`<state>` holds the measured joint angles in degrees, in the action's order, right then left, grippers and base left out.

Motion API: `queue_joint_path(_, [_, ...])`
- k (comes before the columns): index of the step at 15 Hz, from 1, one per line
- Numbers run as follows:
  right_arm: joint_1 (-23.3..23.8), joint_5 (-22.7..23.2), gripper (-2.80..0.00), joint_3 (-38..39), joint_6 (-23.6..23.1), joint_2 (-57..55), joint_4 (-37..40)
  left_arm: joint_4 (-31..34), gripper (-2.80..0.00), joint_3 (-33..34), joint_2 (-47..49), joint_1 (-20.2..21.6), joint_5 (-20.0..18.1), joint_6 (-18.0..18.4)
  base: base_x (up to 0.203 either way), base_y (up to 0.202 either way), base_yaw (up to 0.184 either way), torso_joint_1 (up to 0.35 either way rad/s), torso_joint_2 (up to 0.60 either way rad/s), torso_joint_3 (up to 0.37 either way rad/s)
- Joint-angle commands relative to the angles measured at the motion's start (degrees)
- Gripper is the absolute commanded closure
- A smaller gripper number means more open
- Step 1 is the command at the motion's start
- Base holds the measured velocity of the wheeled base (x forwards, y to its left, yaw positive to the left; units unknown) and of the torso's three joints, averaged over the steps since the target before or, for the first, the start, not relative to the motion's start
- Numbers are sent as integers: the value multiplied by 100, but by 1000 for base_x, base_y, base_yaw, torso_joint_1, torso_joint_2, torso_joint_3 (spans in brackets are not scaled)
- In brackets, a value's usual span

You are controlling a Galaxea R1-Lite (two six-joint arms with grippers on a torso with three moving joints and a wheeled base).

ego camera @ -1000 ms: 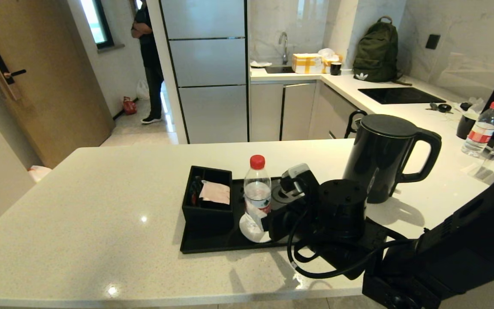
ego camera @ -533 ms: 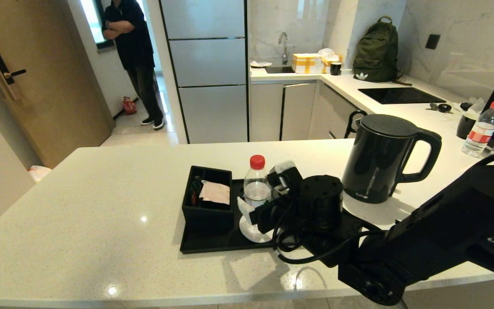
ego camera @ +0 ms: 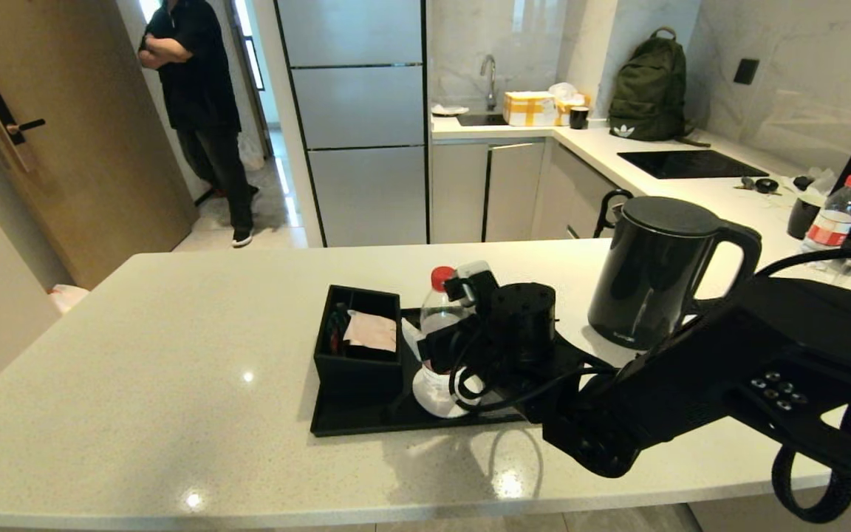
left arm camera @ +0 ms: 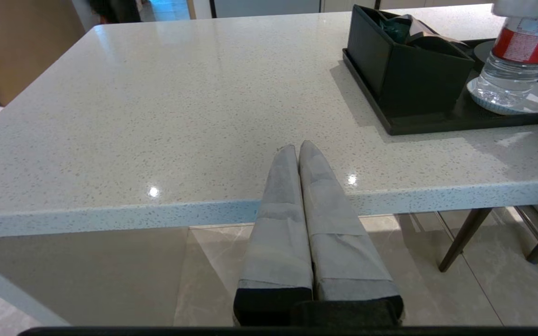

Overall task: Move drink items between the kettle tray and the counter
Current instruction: Pick up the bottled water

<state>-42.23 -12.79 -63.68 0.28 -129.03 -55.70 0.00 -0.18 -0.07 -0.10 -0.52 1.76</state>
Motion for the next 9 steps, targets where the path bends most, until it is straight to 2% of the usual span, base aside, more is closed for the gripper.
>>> queue_joint_path(1, [30, -4, -280, -145, -63, -202, -38, 0, 0, 1, 7, 1, 0, 0, 0, 0, 0, 0, 0, 0])
queue_joint_path(2, [30, -11, 0, -170, -88, -208, 98, 0, 0, 1, 7, 1, 0, 0, 0, 0, 0, 0, 0, 0])
queue_joint_path(6, [31, -22, 0, -206, -90, -193, 156, 0, 0, 1, 7, 1, 0, 9, 0, 0, 0, 0, 0, 0])
queue_joint_path(9, [39, -233, 0, -118, -90, 141, 191, 0, 0, 1, 7, 1, 0, 0, 0, 0, 0, 0, 0, 0])
